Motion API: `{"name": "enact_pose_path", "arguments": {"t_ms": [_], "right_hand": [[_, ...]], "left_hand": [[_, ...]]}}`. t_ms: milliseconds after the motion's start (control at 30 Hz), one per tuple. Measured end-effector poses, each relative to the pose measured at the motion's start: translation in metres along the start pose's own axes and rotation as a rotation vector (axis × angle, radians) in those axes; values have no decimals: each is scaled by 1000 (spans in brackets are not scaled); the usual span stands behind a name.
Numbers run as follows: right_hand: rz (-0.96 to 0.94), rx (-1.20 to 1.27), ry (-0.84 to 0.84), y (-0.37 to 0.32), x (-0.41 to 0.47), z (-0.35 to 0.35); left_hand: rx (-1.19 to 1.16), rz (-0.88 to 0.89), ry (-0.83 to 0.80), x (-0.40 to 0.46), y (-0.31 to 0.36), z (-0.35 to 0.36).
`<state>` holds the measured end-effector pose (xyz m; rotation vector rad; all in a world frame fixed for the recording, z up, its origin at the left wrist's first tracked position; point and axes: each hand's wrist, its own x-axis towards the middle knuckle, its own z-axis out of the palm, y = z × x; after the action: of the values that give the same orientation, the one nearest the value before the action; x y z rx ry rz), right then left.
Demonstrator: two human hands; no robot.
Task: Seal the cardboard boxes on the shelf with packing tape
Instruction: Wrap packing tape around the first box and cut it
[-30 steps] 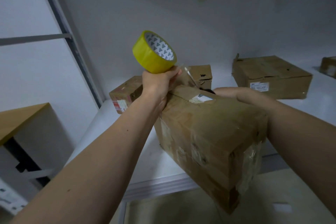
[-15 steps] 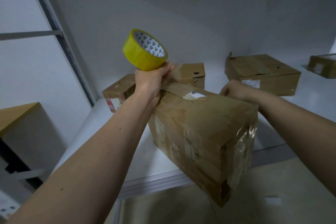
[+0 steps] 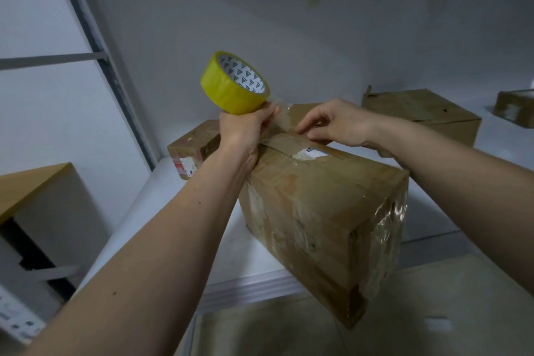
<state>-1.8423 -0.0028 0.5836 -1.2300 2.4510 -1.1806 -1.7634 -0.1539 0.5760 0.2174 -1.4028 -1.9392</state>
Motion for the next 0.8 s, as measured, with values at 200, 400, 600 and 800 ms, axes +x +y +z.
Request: {"name": "enact_pose_path", "arguments": {"t_ms": [200, 400, 600, 800], "right_hand": [[-24, 66, 50, -2, 8, 3], [93, 270, -195, 3, 9, 15], [154, 839, -427, 26, -7, 4], [202, 780, -314, 21, 16, 21]], "left_hand": [[-4, 5, 1, 1, 0, 0], [-14, -9, -24, 0, 1, -1], [-56, -18, -39, -1, 1, -3], [-19, -47, -81, 4, -3, 2]]}}
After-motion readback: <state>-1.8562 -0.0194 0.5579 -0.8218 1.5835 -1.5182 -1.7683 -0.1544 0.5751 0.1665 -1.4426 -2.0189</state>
